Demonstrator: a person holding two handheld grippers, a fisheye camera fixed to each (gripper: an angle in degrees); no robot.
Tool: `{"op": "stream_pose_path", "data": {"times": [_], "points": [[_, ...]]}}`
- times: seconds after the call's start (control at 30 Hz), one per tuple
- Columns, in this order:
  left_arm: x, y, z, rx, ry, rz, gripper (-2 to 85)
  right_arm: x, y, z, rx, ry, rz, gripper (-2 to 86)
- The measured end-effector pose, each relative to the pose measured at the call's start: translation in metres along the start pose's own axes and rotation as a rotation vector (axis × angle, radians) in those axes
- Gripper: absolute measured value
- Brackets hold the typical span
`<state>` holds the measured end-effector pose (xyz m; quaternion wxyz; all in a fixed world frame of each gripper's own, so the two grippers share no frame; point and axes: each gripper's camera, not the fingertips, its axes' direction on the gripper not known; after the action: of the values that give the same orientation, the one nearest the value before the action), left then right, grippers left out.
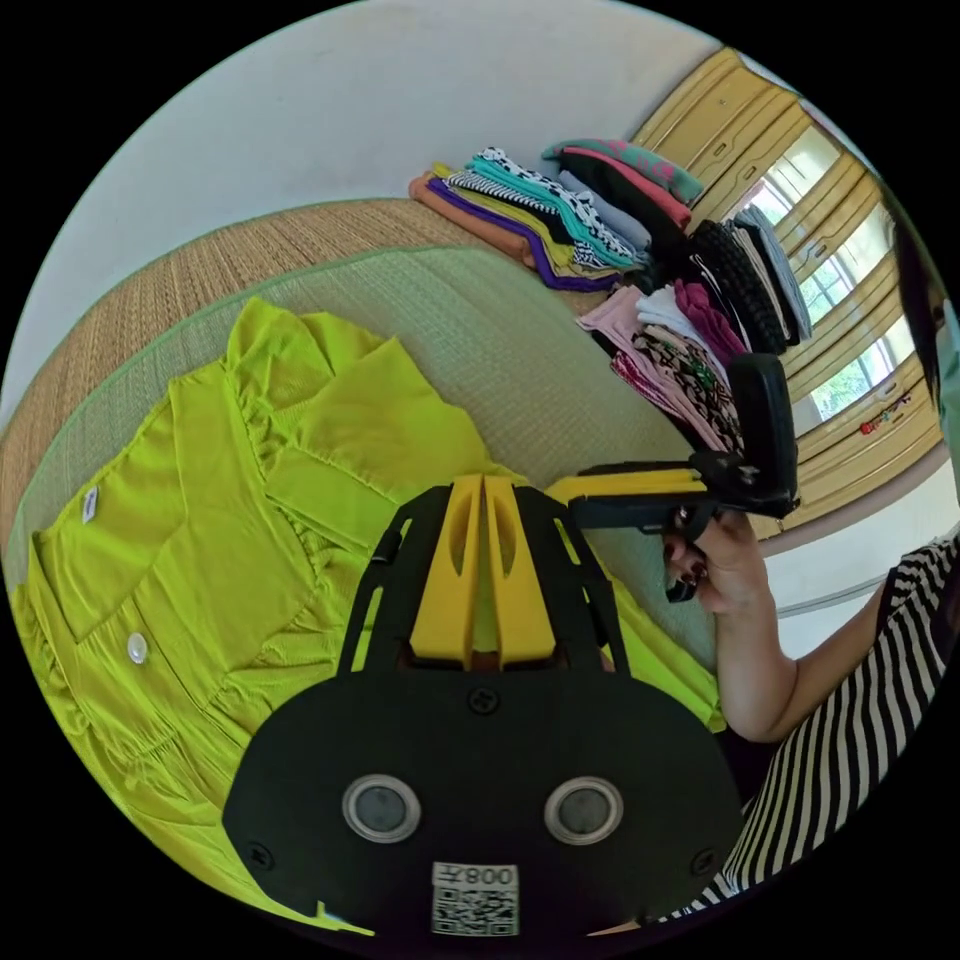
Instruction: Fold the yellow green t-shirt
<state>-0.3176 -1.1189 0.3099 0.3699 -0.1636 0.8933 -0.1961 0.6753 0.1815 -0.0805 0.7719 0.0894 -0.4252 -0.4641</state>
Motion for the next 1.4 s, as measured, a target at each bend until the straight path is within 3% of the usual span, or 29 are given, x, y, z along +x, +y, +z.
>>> {"op": "stream_pose_path", "data": {"times": [0.13, 0.33, 0.47, 0.87, 1.0, 1.17, 1.23, 1.4], "points": [[-0.003, -0.007, -0.004, -0.072, -0.051, 0.0, 0.2, 0.012, -0.003, 0.013, -0.007, -0.01, -0.002, 0.1], [0.006, 0.015, -0.061, 0.009, -0.002, 0.006, 0.2, 0.04, -0.003, 0.022, 0.041, -0.002, 0.031, 0.1], [-0.003, 0.032, -0.084, -0.035, -0.087, -0.041, 0.2, 0.058, -0.003, 0.047, 0.011, 0.008, 0.048, 0.0], [-0.025, 0.109, -0.219, 0.063, 0.057, -0.206, 0.2, 0.108, -0.003, 0.115, 0.026, 0.007, 0.039, 0.0], [-0.049, 0.172, -0.29, 0.098, 0.006, -0.364, 0.2, 0.136, 0.006, 0.136, 0.046, -0.043, 0.087, 0.1], [-0.099, 0.263, -0.378, 0.253, -0.043, -0.686, 0.6, 0.146, 0.018, 0.148, 0.043, 0.049, 0.1, 0.4], [-0.123, 0.311, -0.417, 0.378, -0.031, -0.84, 1.2, 0.135, 0.018, 0.155, 0.057, 0.075, 0.073, 1.0], [-0.156, 0.375, -0.475, 0.517, -0.107, -0.999, 3.5, 0.086, 0.002, 0.216, -0.008, 0.023, -0.028, 3.0]]}}
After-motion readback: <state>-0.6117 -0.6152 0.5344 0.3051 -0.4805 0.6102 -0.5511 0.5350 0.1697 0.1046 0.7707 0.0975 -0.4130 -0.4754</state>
